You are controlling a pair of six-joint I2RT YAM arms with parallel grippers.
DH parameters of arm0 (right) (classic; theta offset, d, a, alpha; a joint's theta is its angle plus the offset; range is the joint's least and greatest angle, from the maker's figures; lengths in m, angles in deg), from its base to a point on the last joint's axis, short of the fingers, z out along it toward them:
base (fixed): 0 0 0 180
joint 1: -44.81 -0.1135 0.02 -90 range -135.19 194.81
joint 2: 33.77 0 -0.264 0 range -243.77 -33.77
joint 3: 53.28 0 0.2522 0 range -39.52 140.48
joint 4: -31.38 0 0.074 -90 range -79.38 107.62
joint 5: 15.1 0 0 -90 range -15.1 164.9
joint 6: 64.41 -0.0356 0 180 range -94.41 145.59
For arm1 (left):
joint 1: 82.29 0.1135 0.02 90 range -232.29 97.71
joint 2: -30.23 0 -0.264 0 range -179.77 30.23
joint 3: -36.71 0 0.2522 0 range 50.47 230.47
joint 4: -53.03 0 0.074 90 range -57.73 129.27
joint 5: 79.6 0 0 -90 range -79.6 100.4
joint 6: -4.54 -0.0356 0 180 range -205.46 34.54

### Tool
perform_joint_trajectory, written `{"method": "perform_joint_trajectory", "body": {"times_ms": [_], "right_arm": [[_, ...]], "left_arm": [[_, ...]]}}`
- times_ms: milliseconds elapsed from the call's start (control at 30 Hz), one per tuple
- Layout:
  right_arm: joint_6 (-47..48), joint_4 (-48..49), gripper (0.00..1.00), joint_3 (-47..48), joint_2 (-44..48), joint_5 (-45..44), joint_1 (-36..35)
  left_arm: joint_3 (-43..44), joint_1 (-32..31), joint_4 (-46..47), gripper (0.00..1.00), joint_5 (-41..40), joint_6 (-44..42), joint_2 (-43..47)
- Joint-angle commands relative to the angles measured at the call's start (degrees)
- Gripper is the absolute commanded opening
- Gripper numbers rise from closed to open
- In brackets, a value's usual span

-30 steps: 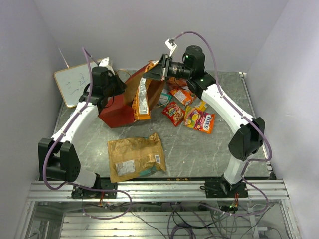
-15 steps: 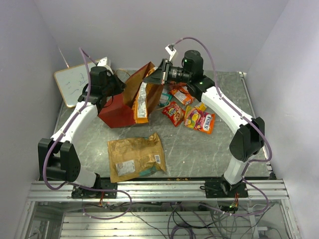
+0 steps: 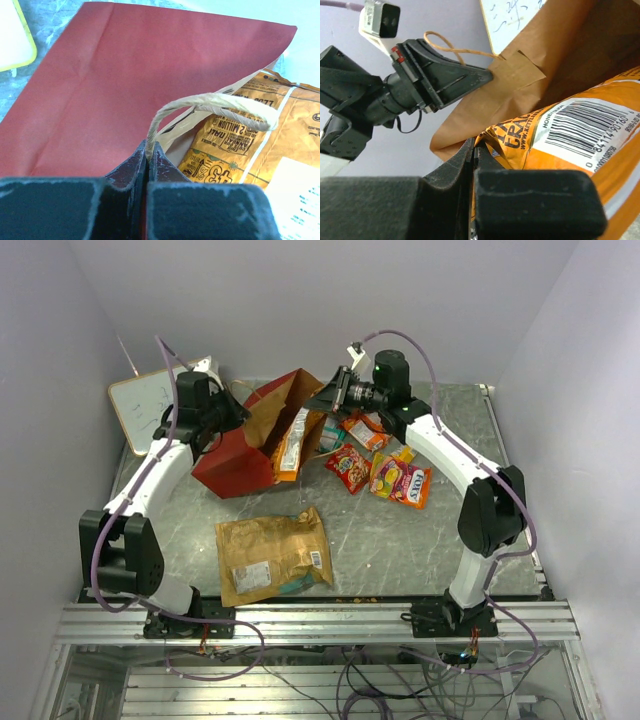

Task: Place the snacks into the paper bag
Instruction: Place the snack in the paper bag.

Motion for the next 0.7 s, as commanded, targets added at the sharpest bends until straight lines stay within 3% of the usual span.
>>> {"method": "perform_joint_trajectory", "body": {"times_ms": [0, 400, 667], "right_arm": [[-1.59, 3.85, 0.0, 0.33, -1.34, -0.78, 0.53], [-2.13, 4.34, 0.06, 2.38, -6.29, 0.42, 0.23], [3.92, -1.18, 0.13, 4.36, -6.35, -2.41, 0.4]], "left_arm": [[4.12, 1.2, -3.87, 0.07, 0.87, -1.47, -0.95], [7.67, 3.28, -8.41, 0.07, 2.02, -3.83, -4.53], [7.64, 3.39, -7.21, 0.07, 5.85, -4.6, -3.66]]}}
